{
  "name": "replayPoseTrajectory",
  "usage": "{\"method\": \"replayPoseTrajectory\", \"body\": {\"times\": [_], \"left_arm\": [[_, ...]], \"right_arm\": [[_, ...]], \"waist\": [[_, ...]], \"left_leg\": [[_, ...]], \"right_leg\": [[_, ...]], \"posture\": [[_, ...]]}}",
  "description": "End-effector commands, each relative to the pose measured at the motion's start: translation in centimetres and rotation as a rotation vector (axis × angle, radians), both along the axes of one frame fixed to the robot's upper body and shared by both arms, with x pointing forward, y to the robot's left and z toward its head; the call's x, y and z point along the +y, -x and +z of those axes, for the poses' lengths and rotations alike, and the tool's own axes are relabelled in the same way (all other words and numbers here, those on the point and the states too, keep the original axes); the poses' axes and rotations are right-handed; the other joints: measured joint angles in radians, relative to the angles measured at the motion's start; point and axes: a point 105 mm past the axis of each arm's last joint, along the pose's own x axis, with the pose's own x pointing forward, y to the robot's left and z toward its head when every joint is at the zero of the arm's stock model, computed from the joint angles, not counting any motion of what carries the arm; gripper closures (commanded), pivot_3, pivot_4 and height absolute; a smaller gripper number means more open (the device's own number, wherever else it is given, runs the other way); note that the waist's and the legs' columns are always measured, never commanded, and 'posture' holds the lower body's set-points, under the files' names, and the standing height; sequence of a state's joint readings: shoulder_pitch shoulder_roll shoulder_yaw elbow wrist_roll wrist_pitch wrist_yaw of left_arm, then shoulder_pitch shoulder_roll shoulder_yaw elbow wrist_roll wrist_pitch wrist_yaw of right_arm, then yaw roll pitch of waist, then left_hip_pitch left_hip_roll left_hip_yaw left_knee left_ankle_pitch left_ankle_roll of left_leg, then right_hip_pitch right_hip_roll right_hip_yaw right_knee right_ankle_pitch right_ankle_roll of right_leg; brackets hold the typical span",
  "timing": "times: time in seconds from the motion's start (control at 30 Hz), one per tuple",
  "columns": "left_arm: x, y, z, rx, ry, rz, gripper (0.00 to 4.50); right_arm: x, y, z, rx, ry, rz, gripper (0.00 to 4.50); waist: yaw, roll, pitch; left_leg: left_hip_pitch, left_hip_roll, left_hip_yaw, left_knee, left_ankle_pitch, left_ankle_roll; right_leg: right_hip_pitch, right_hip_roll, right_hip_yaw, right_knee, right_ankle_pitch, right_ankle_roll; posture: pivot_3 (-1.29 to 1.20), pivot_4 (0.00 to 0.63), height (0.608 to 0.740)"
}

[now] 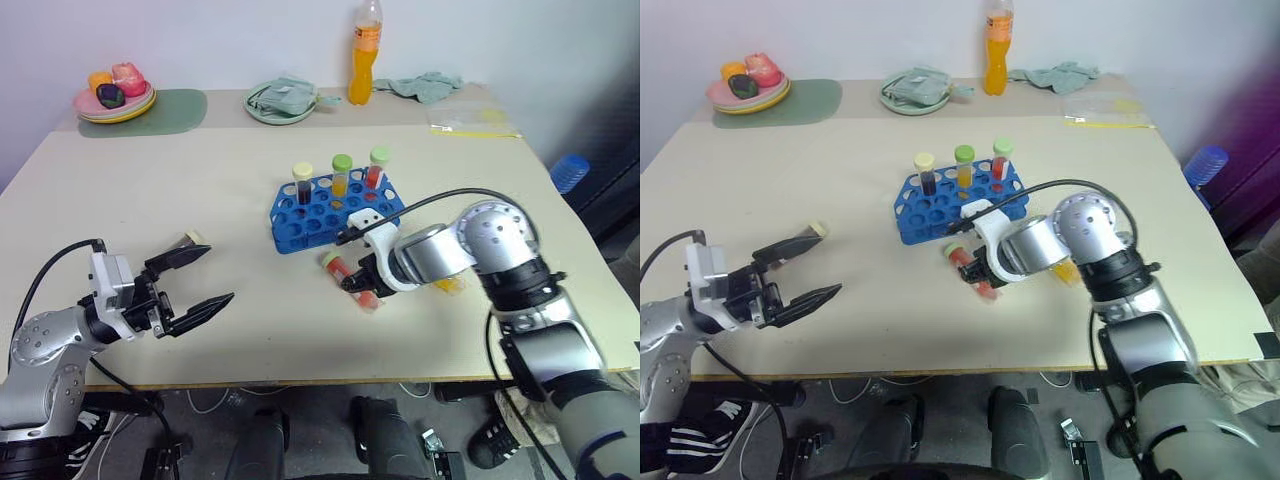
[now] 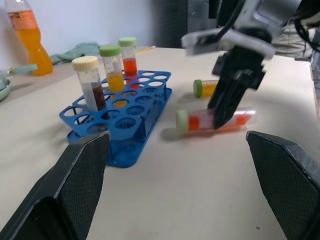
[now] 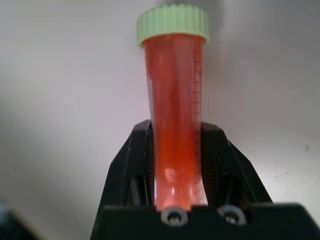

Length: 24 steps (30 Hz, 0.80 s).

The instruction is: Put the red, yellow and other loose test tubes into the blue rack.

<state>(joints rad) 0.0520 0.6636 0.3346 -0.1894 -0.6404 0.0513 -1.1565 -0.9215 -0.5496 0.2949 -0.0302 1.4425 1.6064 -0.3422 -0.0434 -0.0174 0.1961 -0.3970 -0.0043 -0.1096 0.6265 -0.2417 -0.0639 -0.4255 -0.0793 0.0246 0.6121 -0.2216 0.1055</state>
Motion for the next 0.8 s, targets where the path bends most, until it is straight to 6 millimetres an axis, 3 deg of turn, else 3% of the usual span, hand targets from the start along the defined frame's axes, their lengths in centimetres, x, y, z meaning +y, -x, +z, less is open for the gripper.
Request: {"method": "replayPoseTrajectory", "body": {"times": [0.03,0.13,0.3,0.43,0.53,0.6,0.8], "left_arm": [[0.4,0.1,0.9,-0.044,-0.006,0.018,0.00],[0.4,0.1,1.0,-0.048,-0.004,0.019,0.00],[0.6,0.0,1.4,-0.050,-0.004,0.021,0.00],[0.3,-0.6,1.7,-0.053,0.013,0.011,0.00],[0.0,-1.3,2.1,-0.059,0.020,-0.002,0.00],[-0.1,-1.7,2.5,-0.067,0.033,-0.005,0.00],[-0.3,-2.6,2.7,-0.070,0.046,-0.015,0.00]], "right_arm": [[2.0,0.9,5.5,-0.276,-0.273,0.169,3.73],[0.4,0.1,7.4,-0.373,-0.544,0.091,3.73],[-1.5,-0.6,9.7,-0.656,-0.734,-0.009,3.73],[-3.7,-3.7,9.6,-0.979,-0.624,-0.186,3.73],[-5.1,-6.2,9.3,-1.129,-0.584,-0.363,3.73],[-5.0,-6.5,9.2,-1.250,-0.550,-0.366,3.73],[-5.4,-8.2,7.9,-1.383,-0.541,-0.513,3.73]], "waist": [[0.000,0.000,0.000],[0.001,-0.002,-0.001],[0.002,-0.001,0.000],[0.001,-0.001,-0.001],[0.001,-0.001,-0.001],[0.001,-0.001,0.000],[-0.002,0.000,0.000]], "left_leg": [[0.000,0.000,0.000,0.000,0.000,0.000],[-0.001,0.000,0.000,0.000,-0.001,0.001],[-0.002,0.000,0.001,0.001,-0.001,0.001],[-0.001,0.000,0.000,0.000,-0.001,0.001],[-0.001,0.000,0.001,0.001,0.000,0.000],[0.000,0.000,0.001,0.001,0.000,0.000],[0.000,0.000,0.001,-0.001,0.000,0.000]], "right_leg": [[-0.001,0.000,0.000,0.000,-0.001,0.001],[-0.001,0.000,-0.001,-0.001,-0.002,0.004],[-0.001,0.000,0.000,-0.001,-0.002,0.004],[-0.001,0.000,0.000,-0.001,-0.002,0.004],[-0.001,0.000,0.000,-0.001,0.000,0.001],[-0.001,0.000,0.000,-0.001,0.001,0.000],[-0.001,0.001,0.000,0.000,0.001,0.000]], "posture": [[0.00,0.150,0.740],[0.00,0.150,0.740],[0.00,0.150,0.740],[0.00,0.150,0.740],[0.00,0.150,0.740],[0.00,0.150,0.740],[0.00,0.150,0.740]]}}
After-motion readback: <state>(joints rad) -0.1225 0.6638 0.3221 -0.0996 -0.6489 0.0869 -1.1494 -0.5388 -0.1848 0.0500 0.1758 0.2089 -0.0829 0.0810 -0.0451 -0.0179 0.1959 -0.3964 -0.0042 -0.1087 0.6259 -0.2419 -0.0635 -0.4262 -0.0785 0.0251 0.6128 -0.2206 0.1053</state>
